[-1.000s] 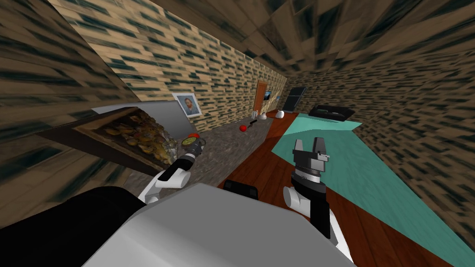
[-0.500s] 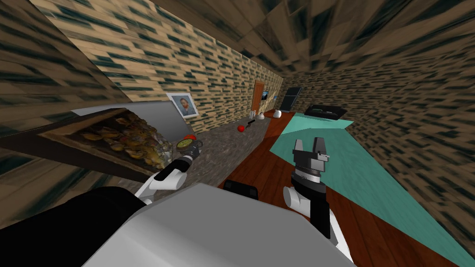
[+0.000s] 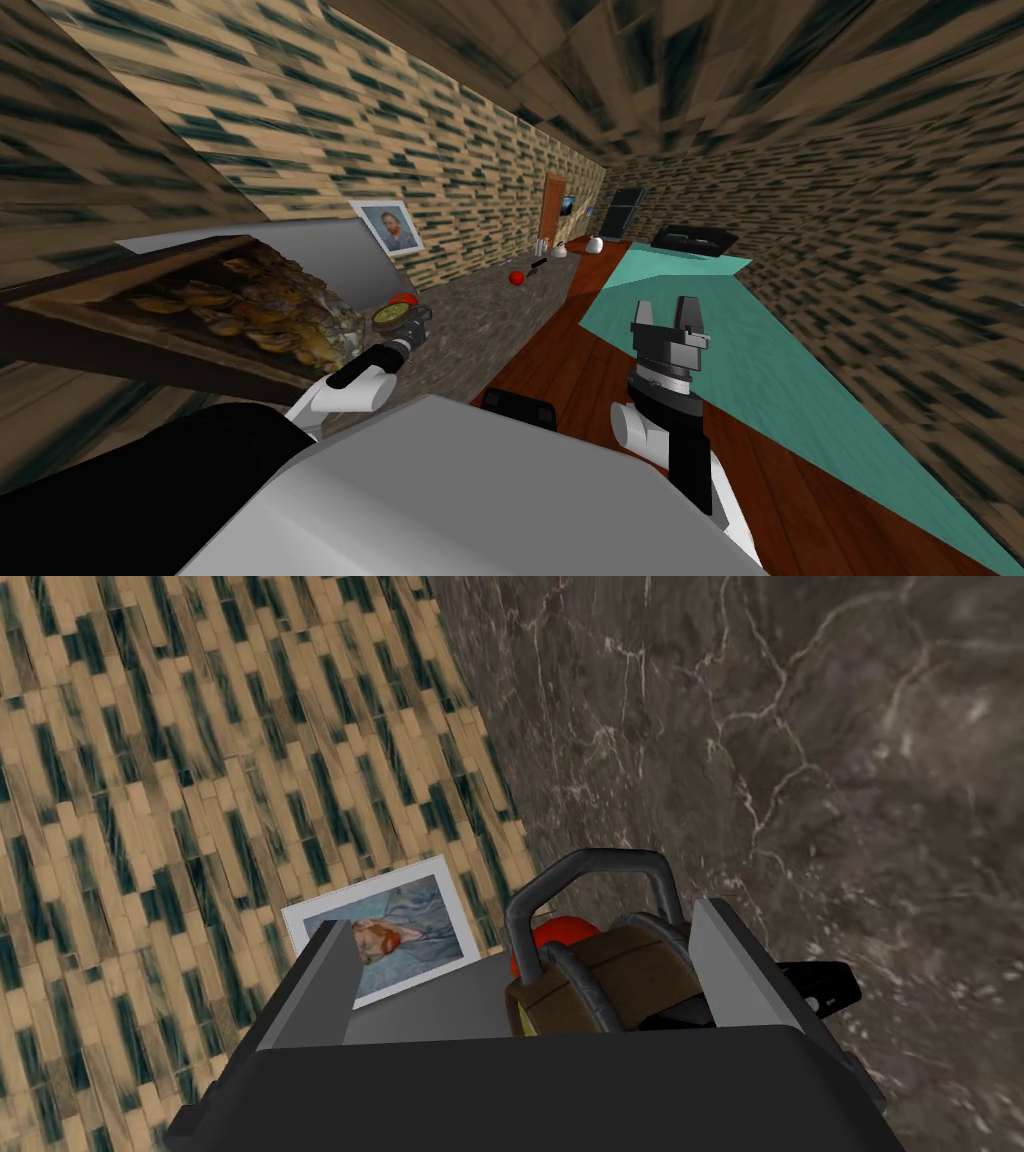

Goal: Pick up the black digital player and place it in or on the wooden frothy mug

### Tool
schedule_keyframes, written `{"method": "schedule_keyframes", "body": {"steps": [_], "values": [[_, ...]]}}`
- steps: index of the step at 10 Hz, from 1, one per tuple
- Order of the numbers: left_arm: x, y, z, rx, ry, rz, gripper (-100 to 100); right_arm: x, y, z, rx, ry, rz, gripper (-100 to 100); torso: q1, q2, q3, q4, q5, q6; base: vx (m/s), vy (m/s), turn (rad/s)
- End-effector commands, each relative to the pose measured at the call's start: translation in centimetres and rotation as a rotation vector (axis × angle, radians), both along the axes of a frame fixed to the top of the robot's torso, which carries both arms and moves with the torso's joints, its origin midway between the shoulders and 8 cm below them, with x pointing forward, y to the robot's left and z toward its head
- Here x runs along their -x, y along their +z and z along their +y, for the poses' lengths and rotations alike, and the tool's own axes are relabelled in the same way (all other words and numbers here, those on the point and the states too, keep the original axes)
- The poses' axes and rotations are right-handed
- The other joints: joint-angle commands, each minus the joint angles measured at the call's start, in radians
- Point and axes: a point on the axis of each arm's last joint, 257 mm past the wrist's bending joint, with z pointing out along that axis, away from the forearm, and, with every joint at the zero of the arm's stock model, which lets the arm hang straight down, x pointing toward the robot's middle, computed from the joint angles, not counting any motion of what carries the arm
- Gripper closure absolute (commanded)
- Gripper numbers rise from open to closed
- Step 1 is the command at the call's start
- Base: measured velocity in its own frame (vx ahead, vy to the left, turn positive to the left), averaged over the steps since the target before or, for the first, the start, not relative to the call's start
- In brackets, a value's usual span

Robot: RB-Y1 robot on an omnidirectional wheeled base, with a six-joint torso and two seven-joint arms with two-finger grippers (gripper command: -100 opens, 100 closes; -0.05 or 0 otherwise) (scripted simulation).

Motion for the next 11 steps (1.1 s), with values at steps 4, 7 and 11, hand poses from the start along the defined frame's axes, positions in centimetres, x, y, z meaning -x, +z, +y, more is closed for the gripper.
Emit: {"method": "schedule_keyframes", "body": {"steps": [4,7,11], "values": [[2.4,-2.7,1.9,0.033,0.037,0.137,-100,0.0,0.0,0.0,0.000,0.000,0.000,0,0.000,-0.001,-0.001,0.000,0.000,0.000,0.034,0.000,-0.082],[3.9,-4.3,2.7,0.052,0.056,0.221,-100,0.0,0.0,0.0,0.000,0.000,0.000,0,0.000,0.000,0.000,0.000,0.000,0.000,0.016,0.005,-0.059],[6.0,-5.7,4.0,0.074,0.072,0.324,-100,0.0,0.0,0.0,0.000,0.000,0.000,0,0.001,0.000,0.000,0.000,0.000,0.000,0.019,0.009,-0.074]]}}
